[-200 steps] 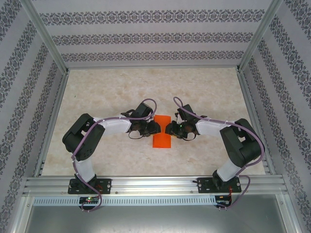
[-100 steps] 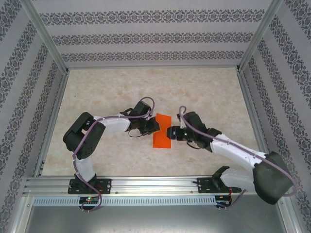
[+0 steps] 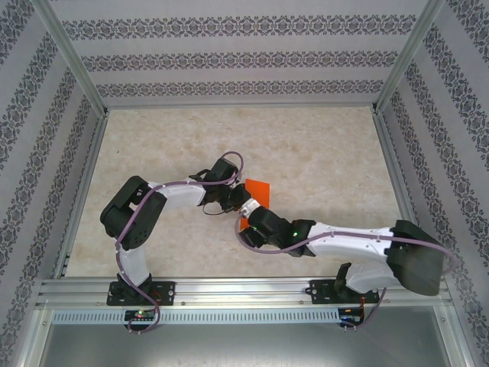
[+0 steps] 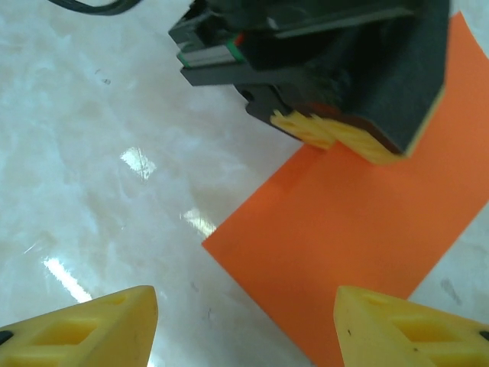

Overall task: Fold a paper plane with a square sheet of paper (pick it up from the middle)
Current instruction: Fold the triangle a second time at the center of the table.

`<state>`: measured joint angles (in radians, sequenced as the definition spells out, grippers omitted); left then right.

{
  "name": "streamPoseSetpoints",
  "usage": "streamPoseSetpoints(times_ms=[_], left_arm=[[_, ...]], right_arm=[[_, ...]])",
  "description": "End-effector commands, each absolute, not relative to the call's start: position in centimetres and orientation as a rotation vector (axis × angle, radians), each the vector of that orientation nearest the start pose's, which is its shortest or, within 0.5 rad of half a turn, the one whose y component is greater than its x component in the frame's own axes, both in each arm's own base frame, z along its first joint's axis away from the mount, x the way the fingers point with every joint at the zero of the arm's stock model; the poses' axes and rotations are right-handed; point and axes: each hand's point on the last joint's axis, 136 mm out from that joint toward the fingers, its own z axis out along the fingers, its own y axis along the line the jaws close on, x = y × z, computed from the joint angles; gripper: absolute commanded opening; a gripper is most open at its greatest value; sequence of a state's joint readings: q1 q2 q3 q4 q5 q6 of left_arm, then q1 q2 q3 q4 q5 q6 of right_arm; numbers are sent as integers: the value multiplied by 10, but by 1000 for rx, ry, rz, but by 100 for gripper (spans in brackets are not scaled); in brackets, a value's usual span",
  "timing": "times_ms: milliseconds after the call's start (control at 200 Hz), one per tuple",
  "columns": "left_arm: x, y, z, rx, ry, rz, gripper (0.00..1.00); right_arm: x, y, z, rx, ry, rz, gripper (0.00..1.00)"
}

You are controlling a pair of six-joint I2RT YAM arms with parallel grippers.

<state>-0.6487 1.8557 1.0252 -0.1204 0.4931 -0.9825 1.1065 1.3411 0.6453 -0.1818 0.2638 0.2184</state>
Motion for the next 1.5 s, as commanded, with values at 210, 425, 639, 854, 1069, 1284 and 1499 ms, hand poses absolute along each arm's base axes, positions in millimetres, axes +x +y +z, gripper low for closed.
streamPoseSetpoints(times_ms=[210,425,639,854,1069,1284,1499], left_arm=[[306,-333,52,-257,2810,-1194,14],[306,-332,51,-257,2814,-1189,14],[306,-331,55,-247,2807,-1176,15],[311,-316,68,-223,2792,-1061,22],[314,-275,83,-263,2770,-884,39],[308,-237,95,-295,2751,-760,41],[285,-229,98,-324,2772,-810,32]], right_arm=[[212,294,64,-957,2198,39,58],[213,292,63,-944,2201,22,39],[214,292,72,-925,2182,36,15],[213,292,77,-880,2207,87,0],[212,305,83,-793,2247,202,0],[213,309,94,-576,2326,336,0],[207,322,100,-411,2399,566,0]])
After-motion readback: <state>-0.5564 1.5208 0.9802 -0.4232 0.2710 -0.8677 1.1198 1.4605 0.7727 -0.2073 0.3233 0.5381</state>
